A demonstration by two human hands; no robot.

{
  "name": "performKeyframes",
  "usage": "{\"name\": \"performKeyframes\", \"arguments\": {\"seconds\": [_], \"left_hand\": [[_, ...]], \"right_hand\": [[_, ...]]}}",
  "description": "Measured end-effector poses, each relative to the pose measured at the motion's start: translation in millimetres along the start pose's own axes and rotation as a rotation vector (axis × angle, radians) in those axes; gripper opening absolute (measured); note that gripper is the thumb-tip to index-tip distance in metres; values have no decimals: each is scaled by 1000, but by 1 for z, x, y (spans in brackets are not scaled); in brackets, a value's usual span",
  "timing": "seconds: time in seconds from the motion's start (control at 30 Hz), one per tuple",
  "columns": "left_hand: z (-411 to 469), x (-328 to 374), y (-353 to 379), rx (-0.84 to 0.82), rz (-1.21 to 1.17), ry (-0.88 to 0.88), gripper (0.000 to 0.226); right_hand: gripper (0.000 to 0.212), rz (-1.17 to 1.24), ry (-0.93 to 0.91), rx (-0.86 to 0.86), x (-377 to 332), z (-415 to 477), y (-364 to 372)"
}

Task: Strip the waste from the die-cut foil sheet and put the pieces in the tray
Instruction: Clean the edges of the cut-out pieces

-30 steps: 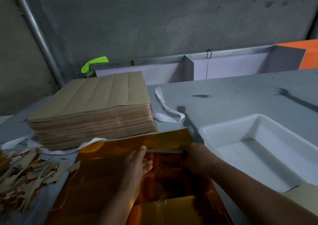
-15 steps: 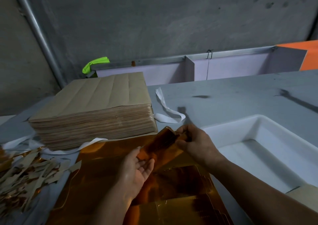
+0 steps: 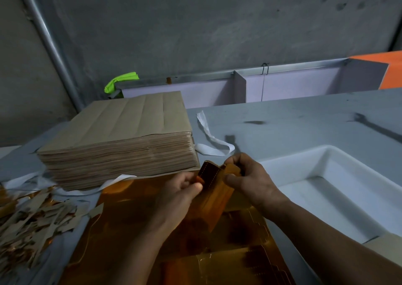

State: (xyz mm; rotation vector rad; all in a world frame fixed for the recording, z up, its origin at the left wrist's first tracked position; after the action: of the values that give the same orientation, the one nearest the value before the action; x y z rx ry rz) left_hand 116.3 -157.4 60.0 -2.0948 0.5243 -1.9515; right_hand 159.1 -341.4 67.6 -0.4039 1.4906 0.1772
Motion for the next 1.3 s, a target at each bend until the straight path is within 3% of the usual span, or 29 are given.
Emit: {"name": "performKeyframes", "arguments": {"seconds": [0.17,0.3,0.6,0.8,0.93,1.03,1.17,1.3], "left_hand": [[-6,1,11,-52,-195,-24,15],[-6,-2,15,6,-335,-50,14],[5,-9,19,113,-271,-56,31],[4,-23,23,107,-232,-104,32],[4,-23,23,94,-224,-124,33],[6,-17,21,101,-235,-110,33],[6,-8,17,81,-281,-75,33],[3,-1,13,-37,-393,-76,32]], "right_hand": [[15,62,39,-3,-2,-2,0],[26,5,128,-145,-1,-4,7],[27,-384,43,110,-4,-4,0],[20,-639,53,52,-3,-3,3],[22,-666,60,68,-5,-4,3],[27,-560,61,91,-4,-2,2],[32,-130,126,49,-1,-2,-1],[20,5,162,-85,0,-2,2]]}}
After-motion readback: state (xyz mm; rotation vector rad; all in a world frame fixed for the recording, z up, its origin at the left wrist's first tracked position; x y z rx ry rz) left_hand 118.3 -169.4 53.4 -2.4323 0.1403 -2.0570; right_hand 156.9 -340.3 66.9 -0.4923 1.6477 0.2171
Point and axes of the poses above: each hand's wrist, its own z-axis towards the middle knuckle, its own y-axis out of the palm, x = y × z, the point moved 2 cm from there along z, towards the middle knuckle, and after that the axes turned 11 degrees about -x, right-handed, at the moved point
